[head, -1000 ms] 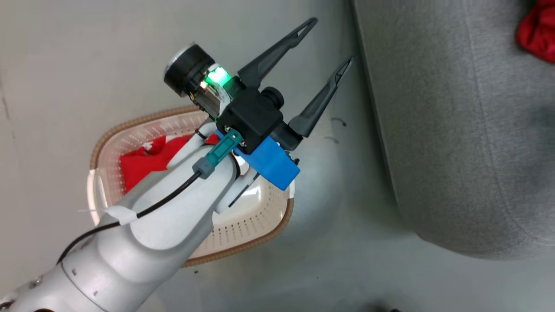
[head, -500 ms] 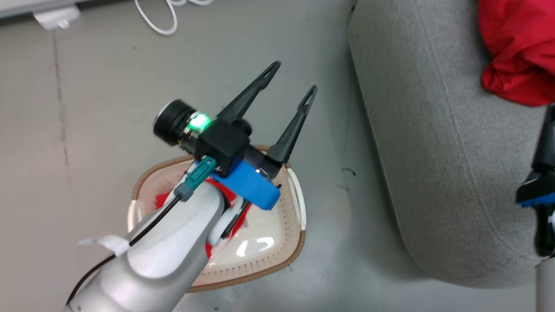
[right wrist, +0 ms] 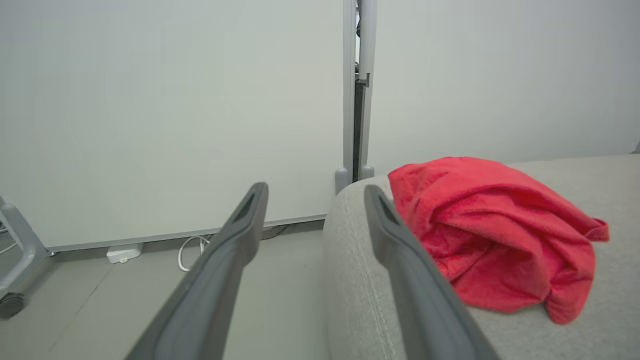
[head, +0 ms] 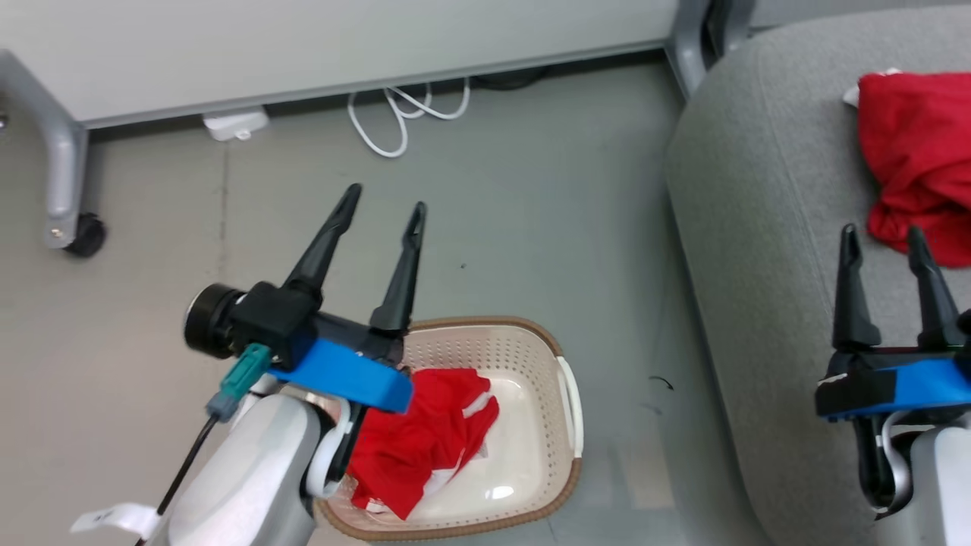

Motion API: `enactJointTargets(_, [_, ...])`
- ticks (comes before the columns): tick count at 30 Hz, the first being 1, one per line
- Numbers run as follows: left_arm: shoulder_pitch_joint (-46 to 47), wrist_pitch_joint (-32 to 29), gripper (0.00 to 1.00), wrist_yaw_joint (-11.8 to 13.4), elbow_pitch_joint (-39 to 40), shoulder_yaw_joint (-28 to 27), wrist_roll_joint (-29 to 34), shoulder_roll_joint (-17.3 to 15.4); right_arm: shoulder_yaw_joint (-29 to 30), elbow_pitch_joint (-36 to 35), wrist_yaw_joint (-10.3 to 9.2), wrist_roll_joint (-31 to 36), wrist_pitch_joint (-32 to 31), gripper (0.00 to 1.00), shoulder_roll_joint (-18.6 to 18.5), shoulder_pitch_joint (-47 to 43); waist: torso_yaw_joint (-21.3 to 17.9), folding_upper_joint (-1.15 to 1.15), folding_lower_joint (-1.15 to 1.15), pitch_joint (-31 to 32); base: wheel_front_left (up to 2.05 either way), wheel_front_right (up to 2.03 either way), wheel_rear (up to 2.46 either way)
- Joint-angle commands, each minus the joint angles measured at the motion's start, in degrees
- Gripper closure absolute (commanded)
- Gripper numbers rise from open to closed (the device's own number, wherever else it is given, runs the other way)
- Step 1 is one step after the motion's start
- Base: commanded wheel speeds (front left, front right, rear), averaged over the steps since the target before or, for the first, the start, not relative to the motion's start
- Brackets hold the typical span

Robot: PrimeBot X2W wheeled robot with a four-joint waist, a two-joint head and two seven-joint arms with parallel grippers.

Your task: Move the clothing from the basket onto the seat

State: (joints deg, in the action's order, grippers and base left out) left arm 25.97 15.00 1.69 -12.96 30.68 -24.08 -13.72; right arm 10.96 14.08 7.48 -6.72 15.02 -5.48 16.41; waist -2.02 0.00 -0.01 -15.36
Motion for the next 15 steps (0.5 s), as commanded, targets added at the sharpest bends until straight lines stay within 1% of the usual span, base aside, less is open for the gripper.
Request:
enactJointTargets(1, [-1.0,0.3,0.0,-0.2,0.4,-1.1,0.4,0.2,-0.4,-0.7,0.03,-0.3,0.2,0.0,0.4,-1.2,1.8,0.0,0.01,1.8,0.0,0.0,0.0])
enactJointTargets(5, [-4.6,0.3,0.0,-0.8,1.2,-5.9,1.7,1.0,-2.5,-2.3,0.03,0.1,0.2,0.0,0.9,-2.5,3.2,0.0,0.01,3.7,0.0,0.0,0.0])
enactJointTargets(15, [-12.9,0.3,0.0,-3.1,2.7,-16.3,5.8,4.1,-6.1,-5.4,0.03,1.0,0.2,0.0,2.2,-6.2,6.1,0.0,0.01,8.3,0.0,0.0,0.0])
